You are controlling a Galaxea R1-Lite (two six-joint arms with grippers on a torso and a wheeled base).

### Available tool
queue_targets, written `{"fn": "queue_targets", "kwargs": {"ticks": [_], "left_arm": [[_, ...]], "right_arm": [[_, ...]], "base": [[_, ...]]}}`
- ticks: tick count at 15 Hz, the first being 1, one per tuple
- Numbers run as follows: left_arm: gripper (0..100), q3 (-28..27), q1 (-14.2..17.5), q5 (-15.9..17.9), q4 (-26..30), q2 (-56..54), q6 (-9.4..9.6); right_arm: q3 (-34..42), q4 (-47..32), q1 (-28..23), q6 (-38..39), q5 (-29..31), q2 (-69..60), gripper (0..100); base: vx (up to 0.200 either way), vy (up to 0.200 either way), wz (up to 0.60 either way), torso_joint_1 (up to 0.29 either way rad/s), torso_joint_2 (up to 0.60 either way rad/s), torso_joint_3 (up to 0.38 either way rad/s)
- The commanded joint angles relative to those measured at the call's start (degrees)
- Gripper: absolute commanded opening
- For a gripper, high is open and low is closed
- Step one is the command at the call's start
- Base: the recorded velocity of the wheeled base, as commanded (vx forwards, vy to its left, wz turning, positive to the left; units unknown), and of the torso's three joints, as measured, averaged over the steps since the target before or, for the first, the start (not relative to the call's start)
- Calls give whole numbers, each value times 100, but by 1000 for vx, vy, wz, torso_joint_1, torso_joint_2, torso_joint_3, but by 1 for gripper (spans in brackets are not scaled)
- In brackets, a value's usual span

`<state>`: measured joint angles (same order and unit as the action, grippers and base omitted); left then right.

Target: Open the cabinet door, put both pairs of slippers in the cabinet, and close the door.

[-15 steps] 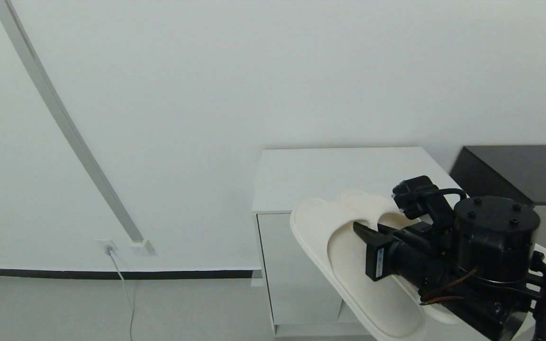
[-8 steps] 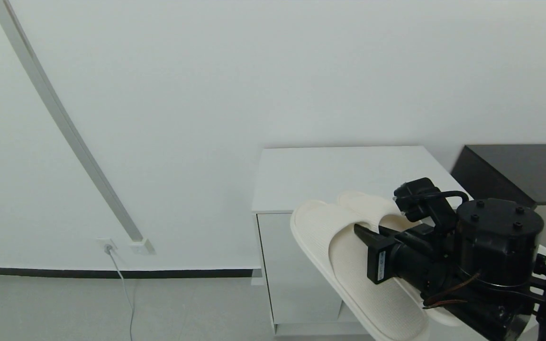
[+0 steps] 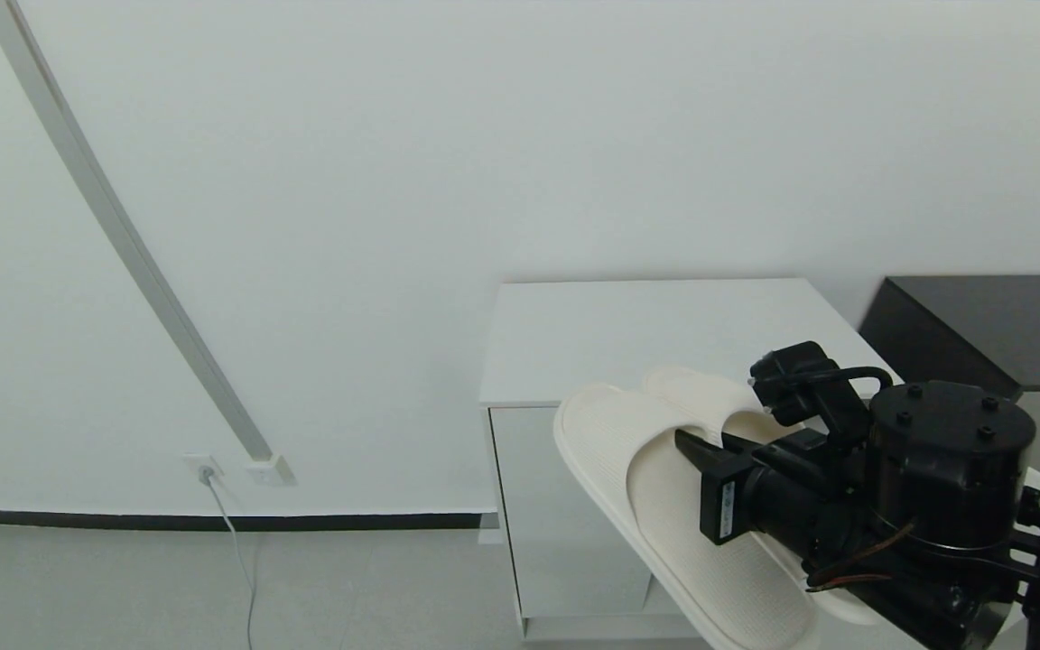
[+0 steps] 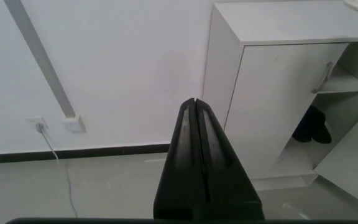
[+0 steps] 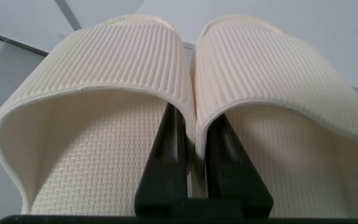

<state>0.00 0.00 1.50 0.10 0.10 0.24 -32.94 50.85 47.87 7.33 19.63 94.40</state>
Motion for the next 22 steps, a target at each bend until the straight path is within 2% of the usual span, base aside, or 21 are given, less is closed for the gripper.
{"fn": "queue_targets", "kwargs": {"ticks": [1, 18, 22], "left_arm": [[0, 0, 0, -1, -1, -1, 2], [0, 0, 0, -1, -1, -1, -7], [0, 0, 0, -1, -10, -1, 2]], "right_arm": [[7, -5, 29, -12, 6, 17, 0], [165, 4, 108, 23, -29, -62, 0], [156, 13, 108, 14, -29, -27, 0]], "base": [[0, -200, 0, -2, 2, 2], [0, -200, 0, 2, 3, 2], [0, 0, 0, 0, 0, 0]]}}
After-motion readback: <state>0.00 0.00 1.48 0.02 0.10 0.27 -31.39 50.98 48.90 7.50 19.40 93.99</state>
